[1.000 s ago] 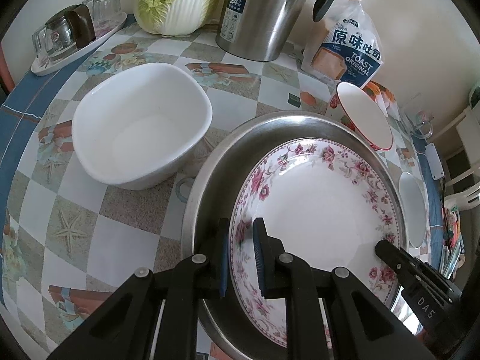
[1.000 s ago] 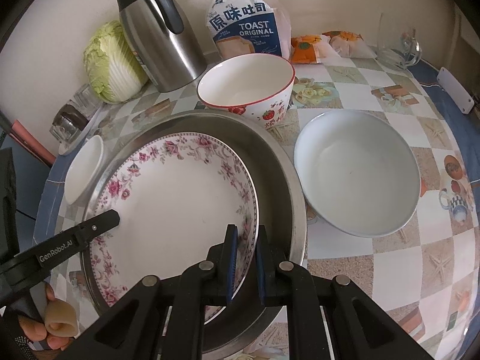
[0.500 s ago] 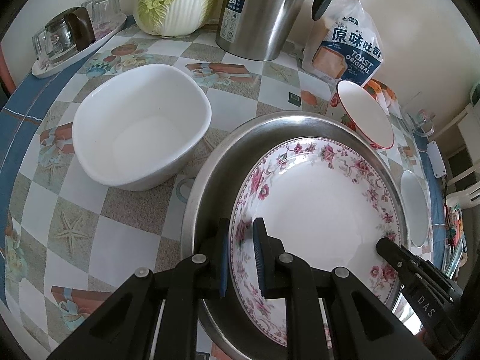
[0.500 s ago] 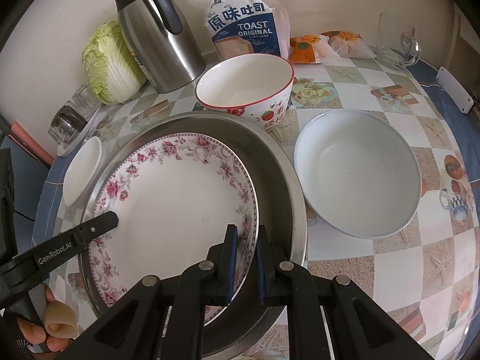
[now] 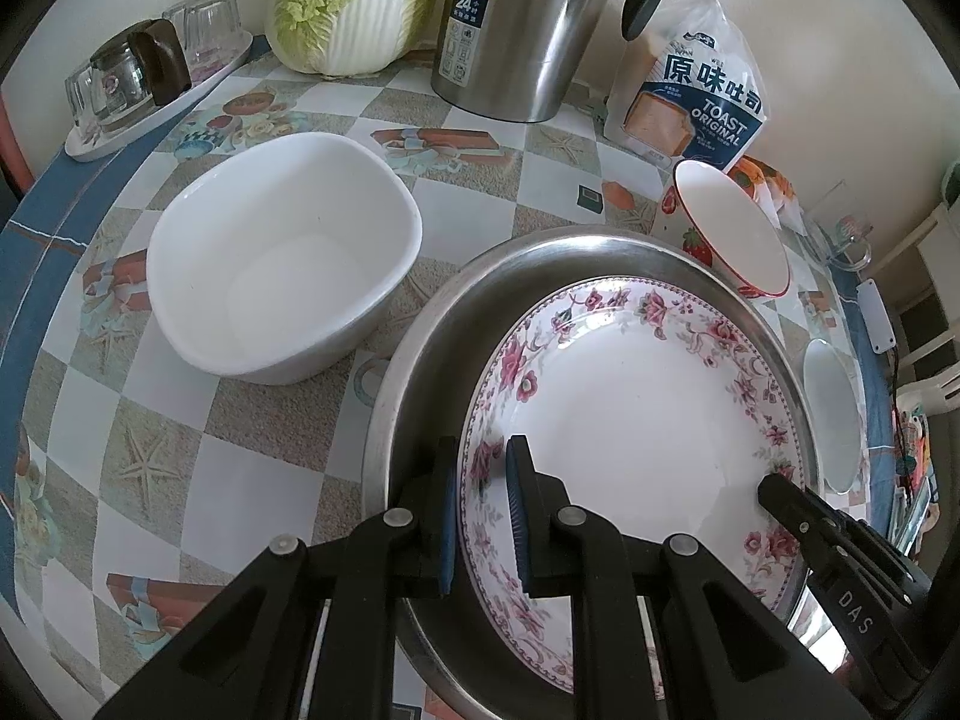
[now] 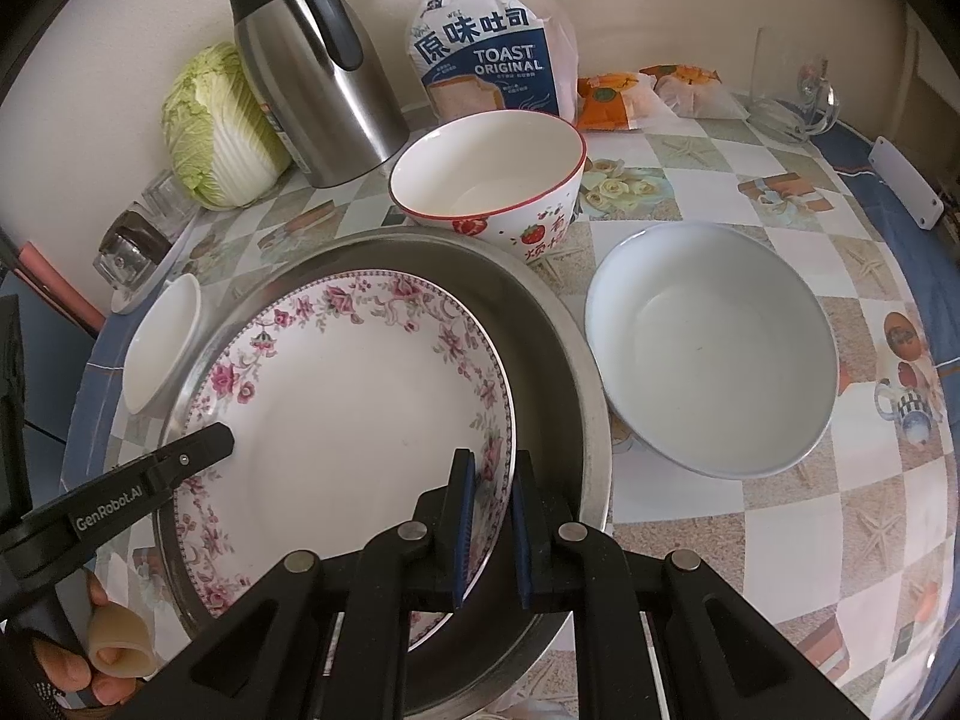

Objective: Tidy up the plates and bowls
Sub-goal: 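Open both grippers and release the pink-floral plate rim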

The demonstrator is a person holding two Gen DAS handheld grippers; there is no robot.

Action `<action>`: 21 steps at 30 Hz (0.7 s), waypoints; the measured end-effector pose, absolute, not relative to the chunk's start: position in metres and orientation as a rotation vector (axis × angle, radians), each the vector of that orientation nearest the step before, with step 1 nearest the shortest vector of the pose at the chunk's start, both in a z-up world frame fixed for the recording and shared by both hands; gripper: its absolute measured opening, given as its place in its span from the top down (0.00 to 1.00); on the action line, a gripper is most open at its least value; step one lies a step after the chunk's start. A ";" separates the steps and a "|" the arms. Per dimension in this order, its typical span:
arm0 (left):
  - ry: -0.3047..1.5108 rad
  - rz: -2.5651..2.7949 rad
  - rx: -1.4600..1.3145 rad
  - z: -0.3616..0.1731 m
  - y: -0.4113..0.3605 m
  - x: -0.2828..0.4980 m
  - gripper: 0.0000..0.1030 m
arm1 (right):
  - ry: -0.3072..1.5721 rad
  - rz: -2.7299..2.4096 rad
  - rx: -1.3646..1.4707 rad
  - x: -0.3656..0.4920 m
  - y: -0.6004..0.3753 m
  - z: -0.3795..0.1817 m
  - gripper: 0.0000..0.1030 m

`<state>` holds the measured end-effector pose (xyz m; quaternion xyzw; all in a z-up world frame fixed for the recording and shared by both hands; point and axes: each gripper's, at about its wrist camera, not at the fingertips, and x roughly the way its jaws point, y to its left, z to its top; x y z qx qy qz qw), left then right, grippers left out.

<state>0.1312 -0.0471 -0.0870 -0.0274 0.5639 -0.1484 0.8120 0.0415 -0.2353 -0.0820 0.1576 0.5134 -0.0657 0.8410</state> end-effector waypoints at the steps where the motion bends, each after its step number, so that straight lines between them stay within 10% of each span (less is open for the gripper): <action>1: 1.197 -0.315 -0.052 -0.086 -0.047 0.131 0.85 | 1.084 -0.141 0.331 0.041 -0.235 -0.082 0.87; 14: 1.111 -0.307 0.002 -0.060 -0.051 0.123 0.83 | 1.016 -0.178 0.307 0.034 -0.239 -0.057 0.87; 21: 1.089 -0.307 -0.012 -0.044 -0.050 0.118 0.60 | 0.979 -0.192 0.333 0.024 -0.247 -0.039 0.73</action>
